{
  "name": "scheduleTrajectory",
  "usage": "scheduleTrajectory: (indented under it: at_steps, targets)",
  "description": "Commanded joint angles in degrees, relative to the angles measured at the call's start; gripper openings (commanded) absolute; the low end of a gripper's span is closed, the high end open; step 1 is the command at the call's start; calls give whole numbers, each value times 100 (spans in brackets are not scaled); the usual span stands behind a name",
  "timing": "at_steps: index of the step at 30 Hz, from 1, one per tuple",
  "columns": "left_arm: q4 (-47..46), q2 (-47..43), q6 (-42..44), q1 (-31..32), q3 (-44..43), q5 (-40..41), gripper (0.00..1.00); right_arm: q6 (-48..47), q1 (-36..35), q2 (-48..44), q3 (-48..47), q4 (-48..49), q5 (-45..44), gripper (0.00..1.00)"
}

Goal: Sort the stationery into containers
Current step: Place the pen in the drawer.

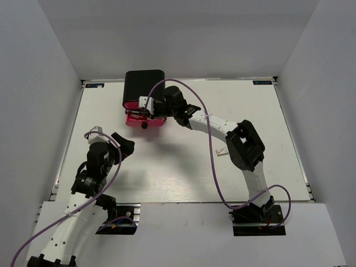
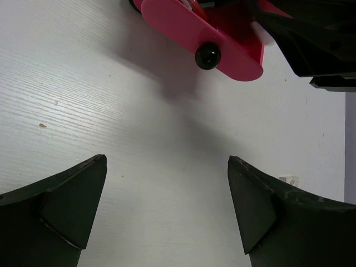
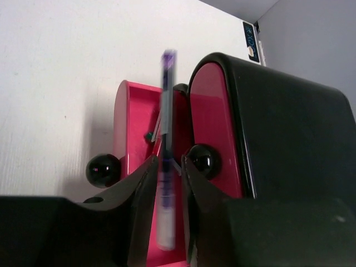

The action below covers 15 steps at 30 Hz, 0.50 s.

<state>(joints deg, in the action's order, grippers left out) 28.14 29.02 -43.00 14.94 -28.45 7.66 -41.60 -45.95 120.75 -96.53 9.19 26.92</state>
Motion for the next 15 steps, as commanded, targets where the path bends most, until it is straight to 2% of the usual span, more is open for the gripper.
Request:
scheduleTrajectory:
  at_steps: [1,3,7,8,10,12,14,15]
  targets:
    - [-186,51,82,-17,-170,-72,99,-41,95,19,29,215,41,30]
    - [-256,52,20,-17,-117,-133,99,-14,113,-77,117,241,164,34]
    - [-467,157,-33,-17,-56,-185,99,47,113,-227,284,294,261,34]
    - [-528,218,-33,-17,-4,-186,99,91,104,-262,354,294,296,32]
    - [-738,280,-33,-17,-3,-186,96,231,130,-463,459,381,375,21]
    - [-993,420,-33,-17,137,-308,83,328,157,-613,748,460,402,0]
    - [-1501,656,-33,-17,303,-370,61,634,244,-1061,1319,828,437,0]
    - [-1670,762,-33,-17,409,-371,40,723,341,-1462,1739,1213,359,0]
